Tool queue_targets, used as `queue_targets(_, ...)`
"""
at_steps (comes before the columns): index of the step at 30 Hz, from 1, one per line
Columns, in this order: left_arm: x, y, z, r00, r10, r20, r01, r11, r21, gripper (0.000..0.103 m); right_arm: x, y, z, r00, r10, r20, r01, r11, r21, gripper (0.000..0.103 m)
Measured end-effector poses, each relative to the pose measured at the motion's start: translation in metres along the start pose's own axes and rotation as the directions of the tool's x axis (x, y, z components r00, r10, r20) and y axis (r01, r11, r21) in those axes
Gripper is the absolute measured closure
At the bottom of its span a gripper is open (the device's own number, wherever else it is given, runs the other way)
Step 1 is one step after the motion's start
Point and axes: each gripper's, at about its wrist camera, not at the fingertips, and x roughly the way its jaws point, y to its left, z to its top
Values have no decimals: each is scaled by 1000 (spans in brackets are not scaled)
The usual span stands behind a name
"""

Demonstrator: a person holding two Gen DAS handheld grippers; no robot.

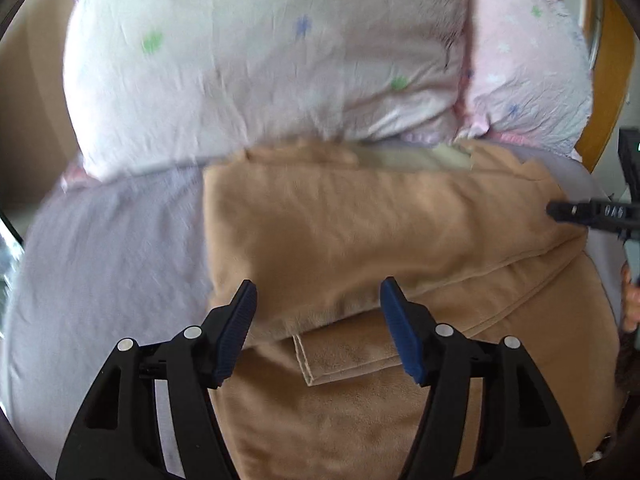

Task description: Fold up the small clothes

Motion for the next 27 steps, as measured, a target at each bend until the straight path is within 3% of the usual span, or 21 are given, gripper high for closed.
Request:
queue_targets(1, 11, 4, -2, 999, -13, -44, 12, 1000, -28, 37, 2, -1, 0, 1000, 10, -11, -10, 1000, -6, 59)
queue_targets(2, 12, 4, -3, 1000, -15, -15, 14, 1000, -25, 37, -2, -2, 0, 1000, 22, -18, -22, 1000, 9, 59)
queue_targets(4, 7, 3, -6, 999, -12, -29, 11, 1000, -22, 38, -14, -4, -6, 998, 63, -28, -62, 997, 41, 58)
queue_targets(6, -19, 6, -16, 996, -85, 17, 86, 996, -28, 38, -37, 1, -20, 991, 132, -4, -132, 991, 4, 43)
queue_targets(9, -67, 15, -47, 977, -204, 60, 204, 979, -6, 37, -83, 11, -62, 958, 287, -12, -287, 951, -115, 25)
queue_targets(13, -123, 35, -106, 937, -345, 54, 346, 938, -15, 25, -140, 18, -143, 900, 404, -162, -434, 863, -258, 16)
queue_targets(16, -162, 53, -153, 913, -405, 56, 407, 913, -31, 21, -174, 12, -201, 892, 365, -268, -440, 836, -327, 12)
queue_targets(17, -173, 59, -171, 909, -412, 60, 415, 909, -36, 13, -182, 8, -217, 895, 336, -294, -426, 839, -338, 10)
queue_targets(19, -184, 68, -199, 914, -402, 53, 404, 913, -46, 7, -192, -11, -242, 900, 279, -334, -385, 867, -315, 5)
queue_targets(22, -177, 77, -232, 923, -385, 1, 383, 918, -99, 7, -186, -49, -256, 913, 233, -334, -310, 930, -198, 4)
queue_targets(24, -157, 78, -244, 917, -397, -30, 390, 910, -140, 7, -169, -71, -257, 907, 265, -329, -313, 944, -103, 4)
queue_targets(27, -121, 72, -250, 884, -465, -57, 447, 873, -197, 7, -144, -78, -256, 876, 363, -316, -391, 920, -28, 4)
